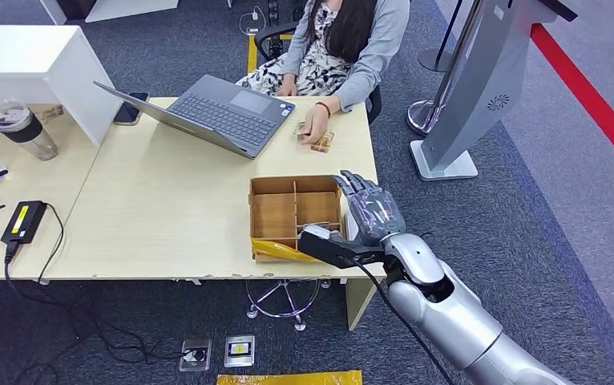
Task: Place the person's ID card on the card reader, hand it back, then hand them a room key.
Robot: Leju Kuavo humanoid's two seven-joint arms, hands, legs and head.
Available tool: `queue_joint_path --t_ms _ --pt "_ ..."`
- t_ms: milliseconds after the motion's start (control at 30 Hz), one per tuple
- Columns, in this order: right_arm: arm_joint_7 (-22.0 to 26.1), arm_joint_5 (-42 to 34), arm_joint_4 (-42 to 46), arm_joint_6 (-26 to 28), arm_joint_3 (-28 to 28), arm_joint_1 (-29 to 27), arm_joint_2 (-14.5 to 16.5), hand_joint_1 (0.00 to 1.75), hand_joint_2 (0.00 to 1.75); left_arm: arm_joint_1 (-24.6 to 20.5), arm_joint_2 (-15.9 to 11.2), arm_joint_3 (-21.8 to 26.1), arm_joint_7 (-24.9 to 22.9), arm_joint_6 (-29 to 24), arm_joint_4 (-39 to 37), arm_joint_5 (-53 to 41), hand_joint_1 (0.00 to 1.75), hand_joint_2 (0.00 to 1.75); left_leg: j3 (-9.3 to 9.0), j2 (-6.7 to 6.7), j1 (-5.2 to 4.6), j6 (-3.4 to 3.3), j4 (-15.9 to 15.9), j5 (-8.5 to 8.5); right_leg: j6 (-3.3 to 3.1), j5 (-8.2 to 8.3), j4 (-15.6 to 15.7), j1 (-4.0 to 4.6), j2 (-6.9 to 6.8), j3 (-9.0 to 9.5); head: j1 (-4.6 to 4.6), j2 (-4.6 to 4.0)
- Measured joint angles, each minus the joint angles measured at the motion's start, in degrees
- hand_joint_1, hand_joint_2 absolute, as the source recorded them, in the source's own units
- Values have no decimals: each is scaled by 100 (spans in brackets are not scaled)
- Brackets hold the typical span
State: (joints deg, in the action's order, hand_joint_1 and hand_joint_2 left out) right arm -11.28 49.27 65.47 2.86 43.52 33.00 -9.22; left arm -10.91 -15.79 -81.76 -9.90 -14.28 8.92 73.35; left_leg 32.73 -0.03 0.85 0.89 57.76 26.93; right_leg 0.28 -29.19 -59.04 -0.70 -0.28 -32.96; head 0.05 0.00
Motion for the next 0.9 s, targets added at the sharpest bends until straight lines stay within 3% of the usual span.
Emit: queue_joint_path --t_ms 533,900 --pt "200 328 -637 323 233 77 569 0 175 -3 9 -10 0 44 0 4 0 0 0 0 1 0 -1 0 0 0 -1 1 0 -1 -1 0" --pt "138 327 -924 348 281 81 611 0 175 -3 -1 -14 56 119 0 -52 0 0 0 0 0 0 0 0 0 0 0 0 0 -2 -1 0"
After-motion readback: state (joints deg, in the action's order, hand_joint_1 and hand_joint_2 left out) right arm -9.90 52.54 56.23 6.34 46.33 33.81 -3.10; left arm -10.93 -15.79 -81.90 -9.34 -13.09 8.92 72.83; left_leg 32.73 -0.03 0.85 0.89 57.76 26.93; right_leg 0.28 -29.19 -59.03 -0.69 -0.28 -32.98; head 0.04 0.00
